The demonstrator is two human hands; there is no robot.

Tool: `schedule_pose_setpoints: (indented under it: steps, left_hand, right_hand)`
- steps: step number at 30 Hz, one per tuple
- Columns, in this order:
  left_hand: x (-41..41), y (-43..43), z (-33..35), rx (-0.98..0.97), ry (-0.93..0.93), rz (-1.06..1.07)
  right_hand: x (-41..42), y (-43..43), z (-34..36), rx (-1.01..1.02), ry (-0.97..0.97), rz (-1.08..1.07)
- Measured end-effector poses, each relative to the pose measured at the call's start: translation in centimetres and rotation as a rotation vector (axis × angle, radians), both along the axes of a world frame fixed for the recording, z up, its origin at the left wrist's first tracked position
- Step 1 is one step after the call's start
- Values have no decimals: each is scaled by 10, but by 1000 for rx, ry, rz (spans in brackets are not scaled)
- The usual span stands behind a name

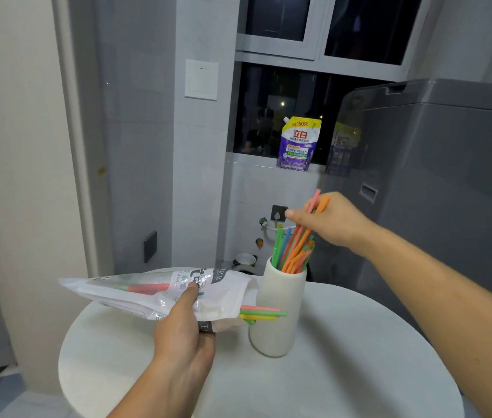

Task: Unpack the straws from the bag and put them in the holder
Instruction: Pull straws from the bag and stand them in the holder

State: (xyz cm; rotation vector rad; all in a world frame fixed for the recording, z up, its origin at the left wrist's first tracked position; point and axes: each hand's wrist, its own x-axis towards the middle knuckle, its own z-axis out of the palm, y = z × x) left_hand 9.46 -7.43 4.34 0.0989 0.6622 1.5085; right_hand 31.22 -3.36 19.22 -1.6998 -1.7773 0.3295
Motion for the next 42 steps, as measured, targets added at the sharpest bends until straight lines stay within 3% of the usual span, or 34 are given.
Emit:
schedule_pose_setpoints:
  steps: [3, 7, 10, 18, 20, 24, 30, 32, 36, 39, 42]
  left_hand:
    - [0, 0, 1, -6, 3, 3]
    - [2, -2, 3, -17, 14, -5]
    - [3, -3, 3, -28, 21, -8]
    - [3, -4, 5, -17, 50, -15]
    - [2, -4, 5, -10, 52, -15]
    - [1, -5, 7, -6, 38, -16]
    - [-1, -4, 10, 23, 28, 20]
    - [-4, -3, 12, 45, 31, 46]
    - [-2, -5, 16, 92, 62, 115]
    - [2, -11, 19, 113, 114, 148]
    - [6, -15, 20, 117, 141, 145]
  right_hand:
    - [1, 2, -9, 60, 34, -5]
    - [-6, -2, -14, 285, 103, 10]
    - [-10, -4, -17, 360, 50, 60]
    - [-9, -15, -28, 35, -423, 113]
    - [-8, -17, -35, -22, -459, 116]
    - [-6, -24, -37, 19, -338, 101]
    - [-23, -64, -38, 661, -96, -106]
    - [-41, -84, -56, 508, 41, -91]
    - [-70, -102, -96, -55, 218, -108]
    - [-79, -101, -109, -164, 527, -63]
    - [-85, -102, -112, -120, 710, -35]
